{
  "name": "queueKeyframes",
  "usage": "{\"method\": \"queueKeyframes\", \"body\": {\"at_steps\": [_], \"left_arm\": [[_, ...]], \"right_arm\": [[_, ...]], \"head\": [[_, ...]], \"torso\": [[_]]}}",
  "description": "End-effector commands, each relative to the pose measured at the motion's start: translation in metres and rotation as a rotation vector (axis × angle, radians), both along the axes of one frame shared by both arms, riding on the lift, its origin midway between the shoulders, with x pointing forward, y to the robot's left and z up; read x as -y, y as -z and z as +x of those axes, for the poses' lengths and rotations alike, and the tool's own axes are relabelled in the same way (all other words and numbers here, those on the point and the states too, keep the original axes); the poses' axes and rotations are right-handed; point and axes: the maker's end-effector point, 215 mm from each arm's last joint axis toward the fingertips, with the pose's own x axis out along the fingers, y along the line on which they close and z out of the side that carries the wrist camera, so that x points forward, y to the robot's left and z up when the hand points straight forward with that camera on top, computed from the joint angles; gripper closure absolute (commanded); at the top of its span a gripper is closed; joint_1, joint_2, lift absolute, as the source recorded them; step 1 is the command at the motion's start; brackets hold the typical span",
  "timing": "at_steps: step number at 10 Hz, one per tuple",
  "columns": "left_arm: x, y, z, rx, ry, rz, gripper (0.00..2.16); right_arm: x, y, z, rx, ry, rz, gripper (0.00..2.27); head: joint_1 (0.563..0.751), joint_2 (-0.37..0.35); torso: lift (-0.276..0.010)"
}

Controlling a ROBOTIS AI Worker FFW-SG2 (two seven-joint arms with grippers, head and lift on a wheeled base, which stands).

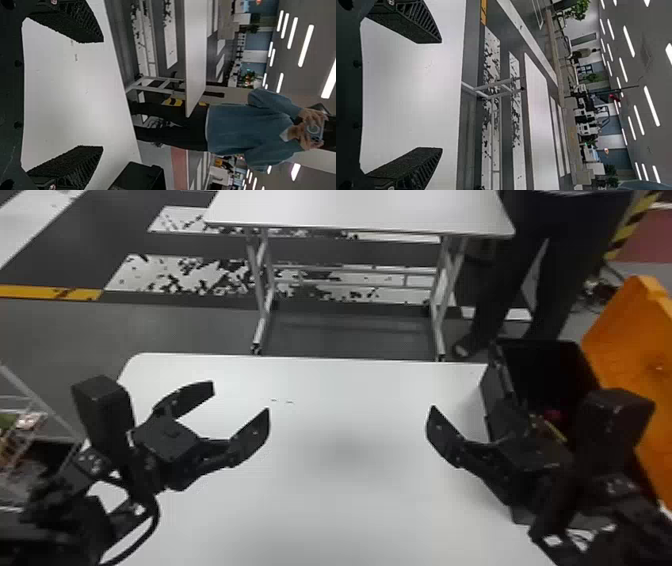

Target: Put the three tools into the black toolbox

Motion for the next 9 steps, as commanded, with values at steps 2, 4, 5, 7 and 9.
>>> {"method": "queueKeyframes", "body": {"at_steps": [2,4,5,7,9], "left_arm": [[-0.003,-0.058,-0.023,0.254,0.026,-0.035,0.04],[-0.014,-0.054,-0.050,0.233,0.011,-0.075,0.04],[-0.027,-0.049,-0.060,0.211,-0.016,-0.096,0.04],[-0.052,-0.033,-0.077,0.155,-0.084,-0.149,0.04],[-0.069,-0.014,-0.089,0.097,-0.164,-0.191,0.05]], "right_arm": [[-0.010,0.002,-0.022,0.055,0.001,-0.081,0.03],[0.001,-0.002,-0.034,0.118,0.044,-0.124,0.03],[0.006,-0.002,-0.038,0.142,0.063,-0.139,0.04],[0.017,-0.007,-0.046,0.186,0.111,-0.164,0.04],[0.030,-0.009,-0.057,0.237,0.175,-0.191,0.04]], "head": [[0.695,0.036],[0.695,0.050],[0.695,0.053],[0.695,0.067],[0.695,0.093]], "torso": [[-0.051],[-0.051],[-0.051],[-0.051],[-0.051]]}}
